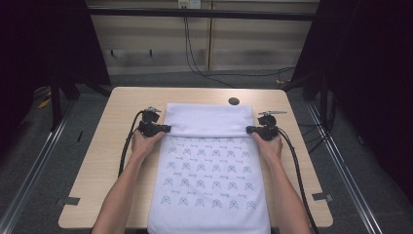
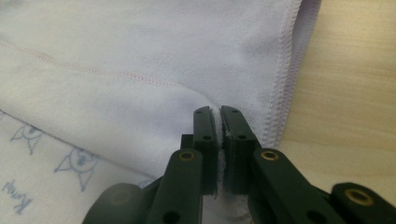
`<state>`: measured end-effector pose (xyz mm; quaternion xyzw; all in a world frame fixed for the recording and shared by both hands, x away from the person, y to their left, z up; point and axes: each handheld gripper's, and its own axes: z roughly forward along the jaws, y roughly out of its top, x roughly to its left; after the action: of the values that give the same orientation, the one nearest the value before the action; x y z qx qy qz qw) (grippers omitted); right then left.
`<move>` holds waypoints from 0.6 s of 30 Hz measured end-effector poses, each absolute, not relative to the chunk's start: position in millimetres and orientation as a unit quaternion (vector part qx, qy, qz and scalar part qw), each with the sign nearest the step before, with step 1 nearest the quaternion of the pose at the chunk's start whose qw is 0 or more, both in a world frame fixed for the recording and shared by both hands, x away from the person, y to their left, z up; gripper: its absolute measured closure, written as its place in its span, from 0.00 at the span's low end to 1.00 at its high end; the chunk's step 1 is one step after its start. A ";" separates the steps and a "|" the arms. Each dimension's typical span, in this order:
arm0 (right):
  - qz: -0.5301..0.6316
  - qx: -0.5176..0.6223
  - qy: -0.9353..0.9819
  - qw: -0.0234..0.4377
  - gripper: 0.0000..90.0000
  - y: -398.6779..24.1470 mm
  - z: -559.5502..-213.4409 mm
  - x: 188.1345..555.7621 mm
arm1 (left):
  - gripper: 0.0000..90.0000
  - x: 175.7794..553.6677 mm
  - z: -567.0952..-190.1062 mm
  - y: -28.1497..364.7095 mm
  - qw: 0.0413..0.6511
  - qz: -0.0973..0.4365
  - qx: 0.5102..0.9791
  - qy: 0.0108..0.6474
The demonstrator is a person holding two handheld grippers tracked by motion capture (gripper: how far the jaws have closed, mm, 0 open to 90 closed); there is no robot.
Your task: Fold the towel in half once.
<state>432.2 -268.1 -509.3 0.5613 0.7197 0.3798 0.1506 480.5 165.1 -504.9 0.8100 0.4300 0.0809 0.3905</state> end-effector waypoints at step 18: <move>0.522 0.428 0.712 0.194 0.96 -288.2 -363.5 381.2 | 0.96 416.7 -378.2 206.5 0.511 0.138 0.783 0.328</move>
<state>381.2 -288.2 -363.5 0.4284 0.7117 0.5219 0.1938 416.7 206.5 -378.2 0.7825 0.3279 0.1382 0.5109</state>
